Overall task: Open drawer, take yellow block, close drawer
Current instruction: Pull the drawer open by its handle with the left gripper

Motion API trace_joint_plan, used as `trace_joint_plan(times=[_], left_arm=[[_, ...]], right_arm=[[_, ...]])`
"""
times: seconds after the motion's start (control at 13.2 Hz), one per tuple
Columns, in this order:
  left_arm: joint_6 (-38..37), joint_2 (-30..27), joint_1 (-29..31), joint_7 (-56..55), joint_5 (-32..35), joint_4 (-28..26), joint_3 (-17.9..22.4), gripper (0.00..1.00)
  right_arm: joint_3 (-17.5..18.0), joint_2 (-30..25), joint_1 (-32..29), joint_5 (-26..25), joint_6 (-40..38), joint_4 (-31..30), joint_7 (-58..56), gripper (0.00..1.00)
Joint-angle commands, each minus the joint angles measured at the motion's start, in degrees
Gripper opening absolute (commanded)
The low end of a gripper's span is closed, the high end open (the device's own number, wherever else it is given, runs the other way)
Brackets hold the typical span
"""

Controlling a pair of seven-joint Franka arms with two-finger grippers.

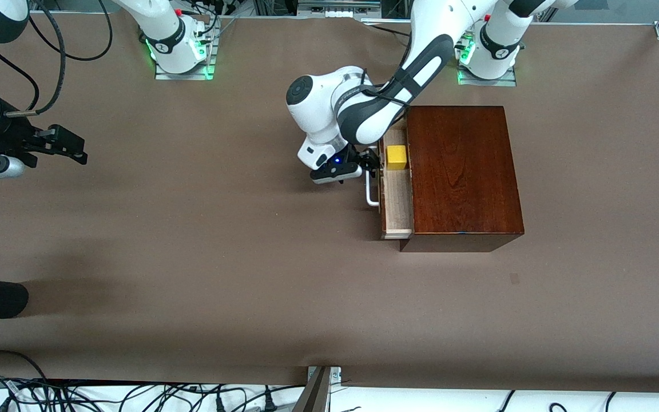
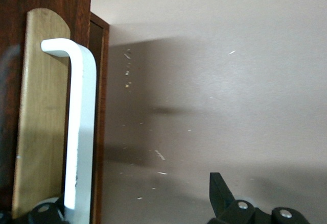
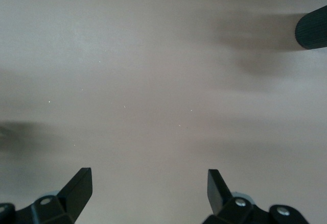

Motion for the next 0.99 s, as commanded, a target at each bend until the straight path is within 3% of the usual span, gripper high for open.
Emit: trace_joint_plan(times=[0.0, 0.53, 0.91], left_arm=[[6.6, 6.4, -1.6, 0.3, -1.7, 7.4, 0.0, 1.00], [8.6, 6.2, -1.8, 0.9, -3.4, 9.1, -0.1, 1.00], [-0.1, 5.4, -1.8, 1.4, -3.3, 13.2, -1.9, 1.00]], right_arm=[[0.0, -0.3, 0.2, -0.9, -0.3, 0.1, 0.6, 1.00], [-0.1, -0.3, 0.1, -0.9, -0.3, 0.1, 0.6, 1.00], [-0.1, -0.3, 0.0, -0.9, -0.2, 0.1, 0.6, 1.00]])
